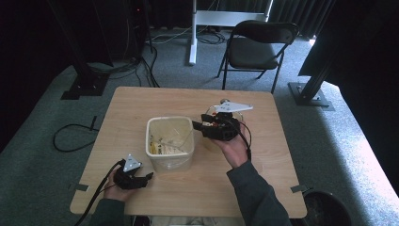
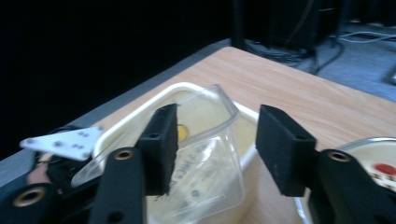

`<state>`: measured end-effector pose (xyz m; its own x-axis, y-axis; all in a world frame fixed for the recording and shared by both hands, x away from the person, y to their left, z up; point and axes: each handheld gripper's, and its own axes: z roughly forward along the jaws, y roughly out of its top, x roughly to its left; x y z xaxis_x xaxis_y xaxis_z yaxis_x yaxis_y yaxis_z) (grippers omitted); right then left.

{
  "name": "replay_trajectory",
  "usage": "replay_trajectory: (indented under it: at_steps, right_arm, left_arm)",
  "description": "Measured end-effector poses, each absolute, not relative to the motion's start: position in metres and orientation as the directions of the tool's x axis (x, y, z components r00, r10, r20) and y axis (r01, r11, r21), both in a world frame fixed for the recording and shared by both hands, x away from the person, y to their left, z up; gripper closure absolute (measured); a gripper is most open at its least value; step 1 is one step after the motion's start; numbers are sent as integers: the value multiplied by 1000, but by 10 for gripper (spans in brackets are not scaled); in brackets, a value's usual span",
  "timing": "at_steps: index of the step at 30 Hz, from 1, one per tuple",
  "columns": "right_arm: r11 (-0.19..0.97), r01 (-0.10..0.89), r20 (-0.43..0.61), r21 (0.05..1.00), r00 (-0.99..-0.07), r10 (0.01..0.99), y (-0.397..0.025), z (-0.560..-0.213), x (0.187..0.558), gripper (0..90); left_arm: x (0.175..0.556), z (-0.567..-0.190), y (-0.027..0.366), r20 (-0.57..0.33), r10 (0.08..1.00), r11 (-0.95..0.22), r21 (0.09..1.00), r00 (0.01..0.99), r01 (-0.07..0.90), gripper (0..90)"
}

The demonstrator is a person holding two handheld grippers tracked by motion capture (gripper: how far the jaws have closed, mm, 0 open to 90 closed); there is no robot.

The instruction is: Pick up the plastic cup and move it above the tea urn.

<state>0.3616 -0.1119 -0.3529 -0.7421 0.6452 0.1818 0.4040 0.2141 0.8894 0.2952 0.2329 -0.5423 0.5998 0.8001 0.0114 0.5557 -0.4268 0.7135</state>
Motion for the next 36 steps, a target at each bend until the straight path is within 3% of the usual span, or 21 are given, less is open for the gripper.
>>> replay_trajectory:
  at_steps: [5,11,17,24,28,36]
  right_arm:
    - [208,419,186,884,-722,667,-112,-353,364,526]
    - [241,433,179,868,-728,661,-98,-353,365,487]
    - [217,457,203,863,-705,679,-95,-354,370,640]
    - [199,437,190,877,-697,692,-104,-345,365,734]
    - [190,436,187,879,-683,706,-111,-343,365,735]
    - [172,435,190,884,-671,717,-121,-344,363,633]
  left_arm:
    - [295,-542,233,12,800,-427,713,600,556,334]
    - [295,-542,233,11,800,-427,714,600,555,334]
    - [295,-542,233,11,799,-428,712,601,556,334]
    - [295,-542,233,11,799,-428,712,601,557,334]
    - [295,-542,233,11,800,-428,712,600,557,334]
    - [295,-542,232,12,802,-427,710,597,560,334]
